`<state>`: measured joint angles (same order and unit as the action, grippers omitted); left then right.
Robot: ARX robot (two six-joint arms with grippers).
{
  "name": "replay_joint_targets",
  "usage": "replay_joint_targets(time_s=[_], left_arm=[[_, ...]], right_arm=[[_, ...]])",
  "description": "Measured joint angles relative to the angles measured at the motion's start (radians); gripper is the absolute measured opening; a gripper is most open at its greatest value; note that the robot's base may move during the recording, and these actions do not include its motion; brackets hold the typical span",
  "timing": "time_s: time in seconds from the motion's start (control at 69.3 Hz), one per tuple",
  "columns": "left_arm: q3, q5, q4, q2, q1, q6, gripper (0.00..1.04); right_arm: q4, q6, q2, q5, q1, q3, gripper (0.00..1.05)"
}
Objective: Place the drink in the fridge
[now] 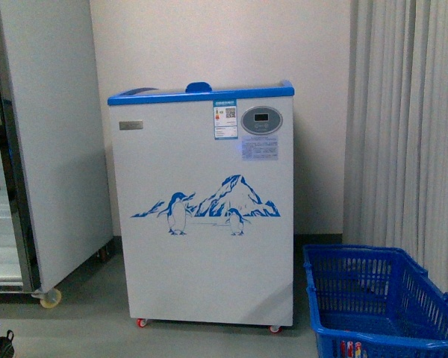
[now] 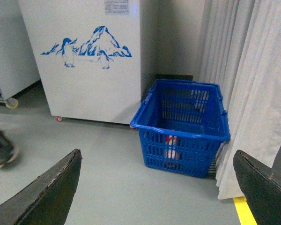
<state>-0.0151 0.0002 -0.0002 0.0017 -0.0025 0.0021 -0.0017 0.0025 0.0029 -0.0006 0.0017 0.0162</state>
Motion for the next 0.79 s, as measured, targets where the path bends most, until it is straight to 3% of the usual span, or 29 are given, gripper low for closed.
replay_joint_targets(time_s=[0.793], left_arm=[[0.0, 0.0, 0.0, 0.0, 0.0, 0.0, 0.97]], right_arm=[[0.0, 0.0, 0.0, 0.0, 0.0, 0.0, 0.97]])
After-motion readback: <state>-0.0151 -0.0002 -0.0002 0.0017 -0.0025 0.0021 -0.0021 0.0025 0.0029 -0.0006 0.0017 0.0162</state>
